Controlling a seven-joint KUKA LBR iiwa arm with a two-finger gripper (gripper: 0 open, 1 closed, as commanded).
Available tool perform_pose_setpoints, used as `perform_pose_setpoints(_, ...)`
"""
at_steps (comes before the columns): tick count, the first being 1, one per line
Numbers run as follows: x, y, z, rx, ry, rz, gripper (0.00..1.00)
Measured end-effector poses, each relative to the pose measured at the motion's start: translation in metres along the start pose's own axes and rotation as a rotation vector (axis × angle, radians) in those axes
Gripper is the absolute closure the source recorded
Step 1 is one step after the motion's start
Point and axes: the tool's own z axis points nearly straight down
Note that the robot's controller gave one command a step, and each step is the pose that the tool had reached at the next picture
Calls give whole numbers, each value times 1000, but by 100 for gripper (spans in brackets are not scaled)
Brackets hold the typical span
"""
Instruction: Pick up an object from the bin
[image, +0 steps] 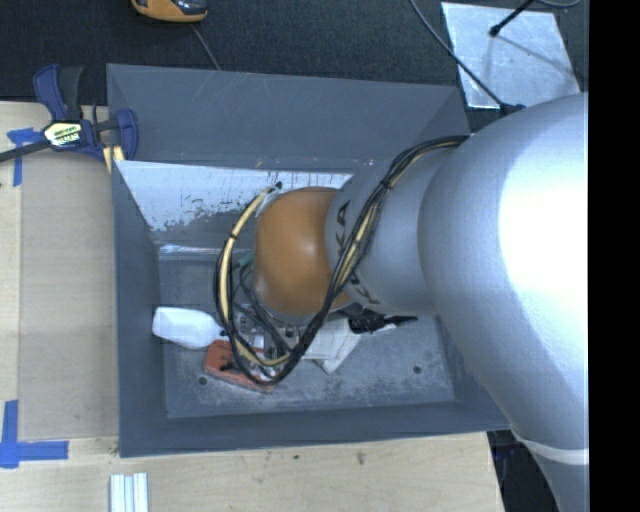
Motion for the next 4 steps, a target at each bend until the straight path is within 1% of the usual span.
perform_pose_setpoints(1, 0, 0, 0, 0, 0, 1, 100)
perform_pose_setpoints(2, 2, -6, -43, 5, 13, -11, 100)
perform_pose_setpoints(3, -1, -3, -88, 1, 3, -18, 100)
perform_pose_setpoints(4, -8, 19, -129, 3, 8, -27, 100)
